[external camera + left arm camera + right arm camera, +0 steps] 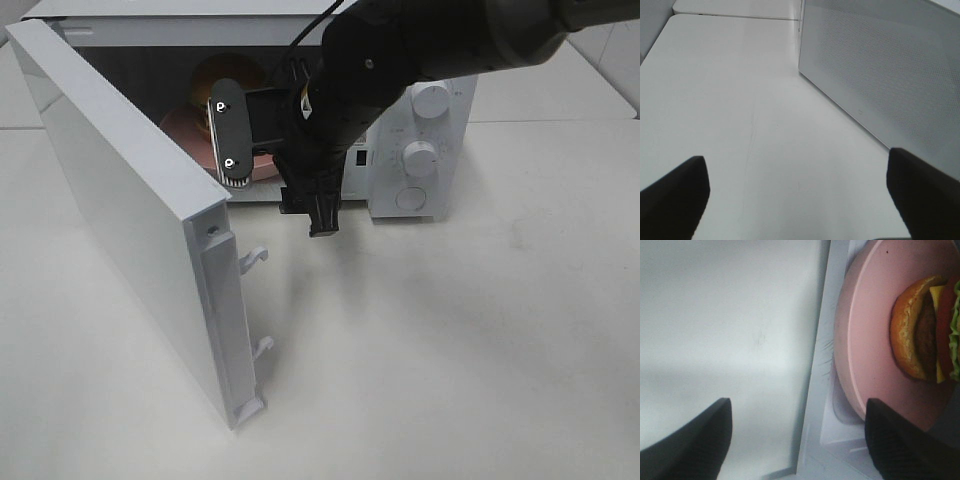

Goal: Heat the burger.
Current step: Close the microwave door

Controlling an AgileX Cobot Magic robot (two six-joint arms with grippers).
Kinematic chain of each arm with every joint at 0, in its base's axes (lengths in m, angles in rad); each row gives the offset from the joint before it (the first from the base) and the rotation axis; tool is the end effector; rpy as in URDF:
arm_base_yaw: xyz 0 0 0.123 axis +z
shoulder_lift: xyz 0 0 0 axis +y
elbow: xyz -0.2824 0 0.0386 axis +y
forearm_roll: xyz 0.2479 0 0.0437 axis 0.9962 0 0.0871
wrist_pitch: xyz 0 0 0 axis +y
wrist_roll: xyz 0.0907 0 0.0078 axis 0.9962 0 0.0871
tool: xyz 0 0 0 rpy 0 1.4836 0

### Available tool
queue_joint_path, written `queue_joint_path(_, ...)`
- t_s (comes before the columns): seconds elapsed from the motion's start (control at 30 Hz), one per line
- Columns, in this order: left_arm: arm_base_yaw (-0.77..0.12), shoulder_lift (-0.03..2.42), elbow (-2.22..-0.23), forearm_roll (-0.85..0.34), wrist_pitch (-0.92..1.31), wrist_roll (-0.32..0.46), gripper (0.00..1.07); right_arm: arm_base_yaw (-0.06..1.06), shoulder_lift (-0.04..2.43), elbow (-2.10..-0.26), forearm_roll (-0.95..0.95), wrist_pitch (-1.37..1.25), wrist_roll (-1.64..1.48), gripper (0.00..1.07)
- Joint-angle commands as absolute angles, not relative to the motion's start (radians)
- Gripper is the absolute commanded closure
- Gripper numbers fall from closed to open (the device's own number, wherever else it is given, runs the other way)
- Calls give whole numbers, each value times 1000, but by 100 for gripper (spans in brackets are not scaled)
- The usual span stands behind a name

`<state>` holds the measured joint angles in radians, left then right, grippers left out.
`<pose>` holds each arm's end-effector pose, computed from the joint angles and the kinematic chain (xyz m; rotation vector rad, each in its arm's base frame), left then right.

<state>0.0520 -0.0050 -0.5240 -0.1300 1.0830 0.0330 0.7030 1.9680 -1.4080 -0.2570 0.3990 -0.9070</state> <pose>-0.0092 -0.0109 0.2825 -0.0093 2.0323 -0.1017 0.3393 0.2757 0.2051 -1.9279 1.5129 -0.3175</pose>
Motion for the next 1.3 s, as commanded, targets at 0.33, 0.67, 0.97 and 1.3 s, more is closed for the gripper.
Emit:
queue_joint_path(0.33,51,-20,-520,-133,1070,25,17,676,1811,-1253,-257,387,-863,35)
queue_joint_path(0.67,51,-20,-520,-133,1070,25,17,622,1657,-1110,-265,394,-685,35)
queue_joint_path(0.97,51,-20,-520,-133,1070,25,17,607,1517,-991,-325,466,-423,35)
queue_joint_path(1.3,51,-20,-520,-133,1070,25,17,607,1368,-888,-323,609,-49,35)
